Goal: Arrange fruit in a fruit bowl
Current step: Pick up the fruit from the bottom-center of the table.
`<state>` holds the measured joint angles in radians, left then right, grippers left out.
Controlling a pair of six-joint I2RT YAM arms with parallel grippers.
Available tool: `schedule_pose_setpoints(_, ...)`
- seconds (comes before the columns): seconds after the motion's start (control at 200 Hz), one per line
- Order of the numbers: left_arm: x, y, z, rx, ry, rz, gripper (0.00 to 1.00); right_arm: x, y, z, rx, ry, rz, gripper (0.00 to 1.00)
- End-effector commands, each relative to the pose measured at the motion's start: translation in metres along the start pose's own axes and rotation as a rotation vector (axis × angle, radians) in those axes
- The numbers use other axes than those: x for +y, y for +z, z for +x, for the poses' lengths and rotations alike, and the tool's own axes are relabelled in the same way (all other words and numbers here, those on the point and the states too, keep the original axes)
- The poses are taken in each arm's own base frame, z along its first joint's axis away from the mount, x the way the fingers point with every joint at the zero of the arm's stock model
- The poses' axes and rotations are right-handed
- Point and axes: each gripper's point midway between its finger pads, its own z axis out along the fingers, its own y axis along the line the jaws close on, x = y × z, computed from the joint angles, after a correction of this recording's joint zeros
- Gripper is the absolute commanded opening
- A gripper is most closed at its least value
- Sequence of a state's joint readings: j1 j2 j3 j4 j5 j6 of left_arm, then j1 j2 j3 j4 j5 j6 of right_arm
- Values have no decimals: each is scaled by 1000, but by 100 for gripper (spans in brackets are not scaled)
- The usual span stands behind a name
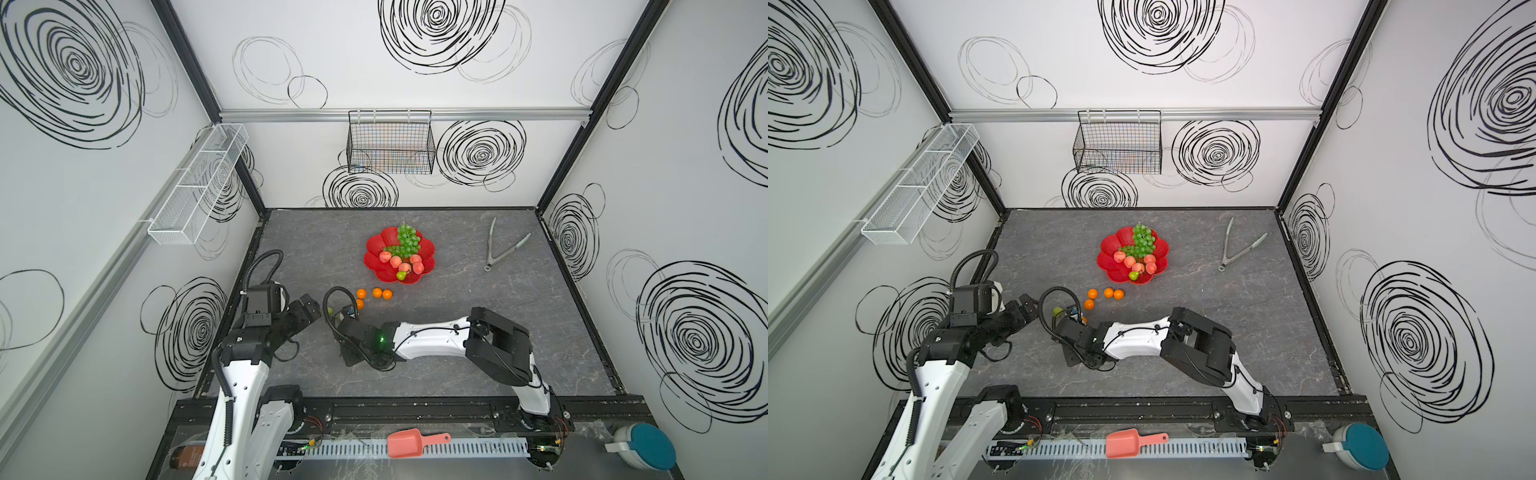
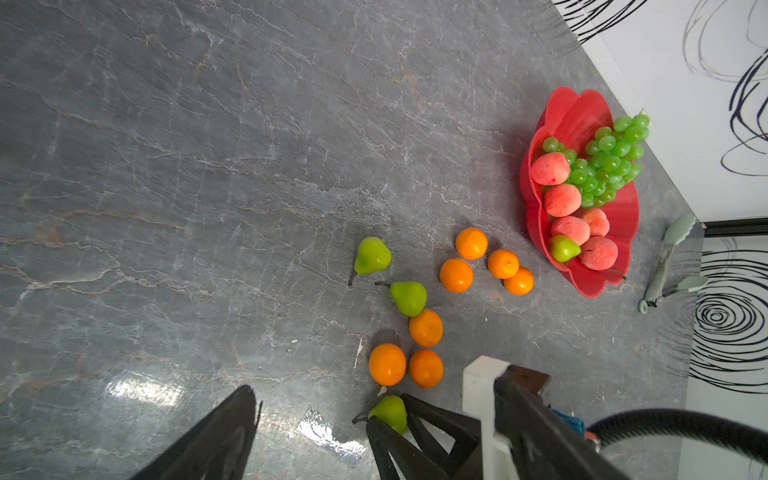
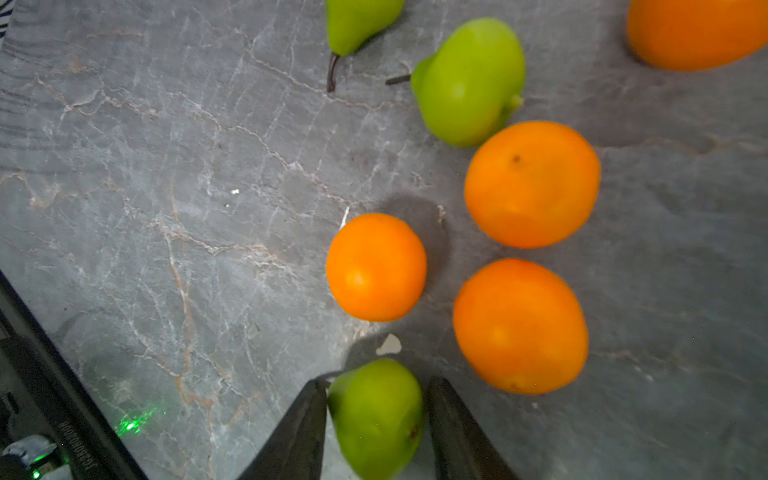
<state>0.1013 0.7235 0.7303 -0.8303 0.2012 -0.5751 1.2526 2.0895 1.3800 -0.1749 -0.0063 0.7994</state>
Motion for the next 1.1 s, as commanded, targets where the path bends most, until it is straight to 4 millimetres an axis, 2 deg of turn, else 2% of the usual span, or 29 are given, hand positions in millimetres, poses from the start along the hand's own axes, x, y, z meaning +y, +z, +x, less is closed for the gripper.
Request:
schedule_pose_setpoints(0.0, -2, 1, -5, -23, 11, 19, 96, -11, 7, 6, 22, -1, 43, 42)
schedule_pose_setpoints(0.305, -5, 3, -4, -24, 40, 40, 96, -10, -1, 5, 9, 10, 27, 38)
schedule_pose_setpoints(0.48, -12, 9, 2, -13, 42, 89, 96, -9, -15, 2, -12, 23, 0, 36)
schedule_pose_setpoints(0.785, -23, 12, 7, 5, 54, 134, 96, -26, -37, 3, -42, 55, 6, 35)
schedule_pose_setpoints(1.096, -42, 18, 22, 40, 83, 190, 96, -47, -57, 5, -66, 100, 17, 34)
